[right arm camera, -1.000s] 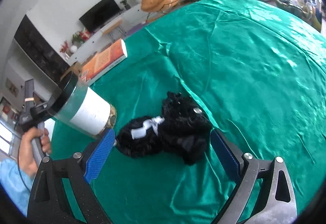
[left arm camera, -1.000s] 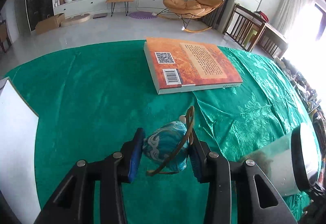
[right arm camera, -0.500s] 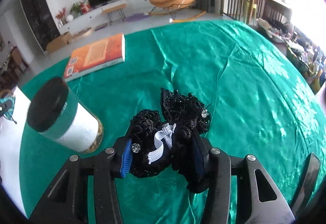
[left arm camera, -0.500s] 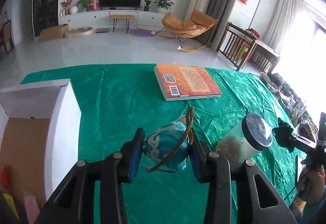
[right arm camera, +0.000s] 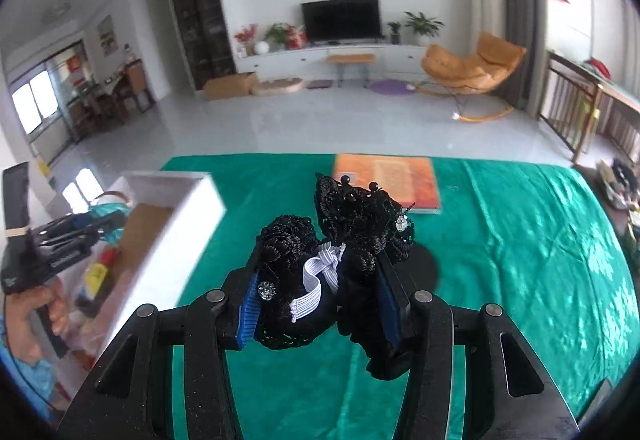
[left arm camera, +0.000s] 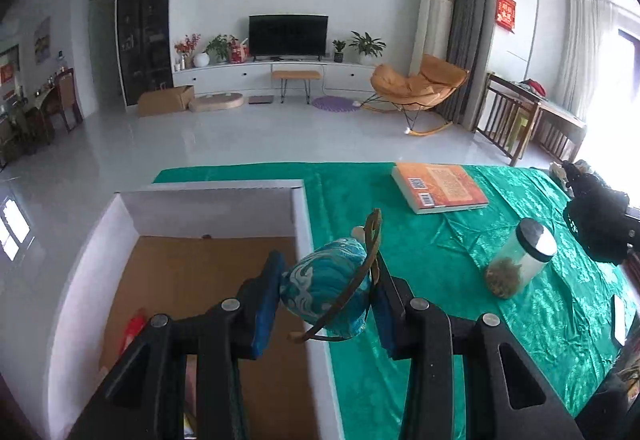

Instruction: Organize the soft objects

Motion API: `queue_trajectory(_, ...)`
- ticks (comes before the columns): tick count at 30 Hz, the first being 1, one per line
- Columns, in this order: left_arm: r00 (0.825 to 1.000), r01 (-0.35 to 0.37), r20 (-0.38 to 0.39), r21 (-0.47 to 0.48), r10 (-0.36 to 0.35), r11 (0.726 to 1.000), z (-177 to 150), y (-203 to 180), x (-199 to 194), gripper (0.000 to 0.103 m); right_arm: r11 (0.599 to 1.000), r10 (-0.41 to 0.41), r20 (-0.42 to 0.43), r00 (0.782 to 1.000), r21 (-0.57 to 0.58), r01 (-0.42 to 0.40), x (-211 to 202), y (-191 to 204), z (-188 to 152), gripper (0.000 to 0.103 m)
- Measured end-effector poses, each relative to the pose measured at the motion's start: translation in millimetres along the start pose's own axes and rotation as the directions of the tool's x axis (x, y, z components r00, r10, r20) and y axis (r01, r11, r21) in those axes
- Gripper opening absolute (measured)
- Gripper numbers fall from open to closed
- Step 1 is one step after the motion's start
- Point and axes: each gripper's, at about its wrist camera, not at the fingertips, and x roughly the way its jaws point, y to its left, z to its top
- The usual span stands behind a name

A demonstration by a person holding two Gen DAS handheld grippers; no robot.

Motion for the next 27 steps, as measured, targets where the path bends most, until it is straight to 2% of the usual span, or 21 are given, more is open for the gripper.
queue_trajectory(3,0.998,-0.067,-0.006,-0.03,0.066,0.997,-15,35,-14,0.041,0.986,0.149,-0.035,0.988,-0.066,-0.151,6,73,-3,0.052)
queue_trajectory(7,0.989,-0.144,-0.049,-0.082,0.14,0.986,-38,74,-28,0.043,0.94,0.301,-0.12,0.946,-0.133,-0.316,19,160,-26,0.053)
queue_trajectory(8,0.984,-0.17,-0.068,-0.088,0.164,0.982,-45,81,-30,0.048,0.929,0.322,-0.147,0.935,-0.139,-0.342,24,175,-35,0.055)
queue_trajectory(9,0.978,-0.198,-0.086,-0.086,0.19,0.977,-52,87,-32,0.066,0.919,0.339,-0.175,0.924,-0.147,-0.365,31,191,-42,0.059)
queue_trajectory(10,0.972,-0.224,-0.092,-0.081,0.216,0.971,-58,91,-36,0.077,0.909,0.355,-0.203,0.912,-0.152,-0.388,38,204,-49,0.071)
queue_trajectory(11,0.965,-0.256,-0.084,-0.077,0.249,0.964,-65,94,-42,0.098,0.9,0.368,-0.223,0.903,-0.157,-0.406,44,215,-55,0.079)
queue_trajectory(12,0.958,-0.283,-0.064,-0.072,0.279,0.956,-70,94,-49,0.103,0.897,0.371,-0.232,0.899,-0.164,-0.412,48,222,-60,0.079)
queue_trajectory(14,0.943,-0.333,-0.032,-0.059,0.331,0.941,-78,95,-62,0.103,0.896,0.368,-0.239,0.899,-0.169,-0.411,53,227,-67,0.079)
queue_trajectory(17,0.921,-0.391,-0.032,-0.08,0.389,0.917,-85,95,-78,0.103,0.902,0.341,-0.232,0.911,-0.191,-0.387,54,224,-70,0.079)
queue_trajectory(20,0.875,-0.484,-0.058,-0.129,0.481,0.866,-95,98,-93,0.103,0.904,0.317,-0.218,0.923,-0.223,-0.363,50,222,-70,0.079)
queue_trajectory(24,0.859,-0.511,-0.076,-0.16,0.505,0.845,-109,100,-106,0.103,0.902,0.309,-0.21,0.928,-0.245,-0.356,46,223,-71,0.079)
queue_trajectory(27,0.863,-0.504,-0.092,-0.186,0.496,0.843,-117,102,-110,0.103,0.899,0.299,-0.216,0.93,-0.265,-0.35,45,228,-75,0.079)
